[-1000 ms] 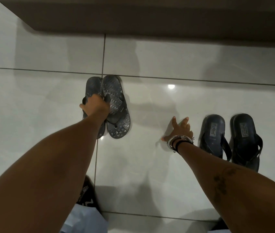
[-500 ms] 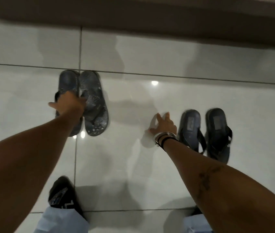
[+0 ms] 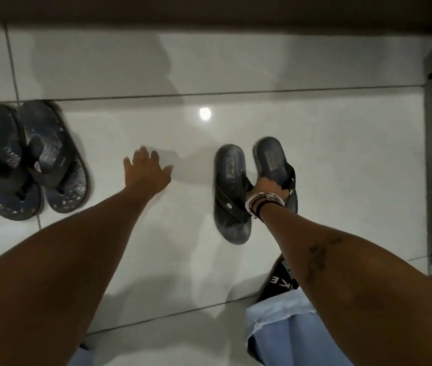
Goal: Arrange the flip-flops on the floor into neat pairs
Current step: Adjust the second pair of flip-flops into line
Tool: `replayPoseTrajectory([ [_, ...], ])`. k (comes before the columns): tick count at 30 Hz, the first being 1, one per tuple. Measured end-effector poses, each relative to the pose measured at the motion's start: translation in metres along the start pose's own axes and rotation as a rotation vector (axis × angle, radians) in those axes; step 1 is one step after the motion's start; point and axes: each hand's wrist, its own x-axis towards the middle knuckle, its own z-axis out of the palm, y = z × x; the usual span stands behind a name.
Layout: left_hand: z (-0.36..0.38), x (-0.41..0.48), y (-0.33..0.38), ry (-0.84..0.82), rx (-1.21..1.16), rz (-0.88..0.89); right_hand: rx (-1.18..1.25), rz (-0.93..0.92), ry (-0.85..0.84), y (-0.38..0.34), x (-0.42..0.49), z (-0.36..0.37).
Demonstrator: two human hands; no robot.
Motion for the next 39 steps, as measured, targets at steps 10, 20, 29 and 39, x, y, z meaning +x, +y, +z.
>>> replayPoseTrajectory([
  [10,0.020,0.000,0.018,-0.007,0.050,-0.039,0.101,-0.106,0.090,0.015,0.012,0.000],
  [20,0.034,-0.001,0.028,-0.014,0.004,-0.044,0.190,-0.122,0.268,-0.004,0.059,-0.077],
  [29,0.039,-0.001,0.029,0.029,-0.035,-0.046,0.209,-0.107,0.302,-0.021,0.081,-0.088],
  [39,0.028,-0.006,0.032,0.019,-0.102,-0.065,0.143,-0.085,0.232,-0.019,0.083,-0.083],
])
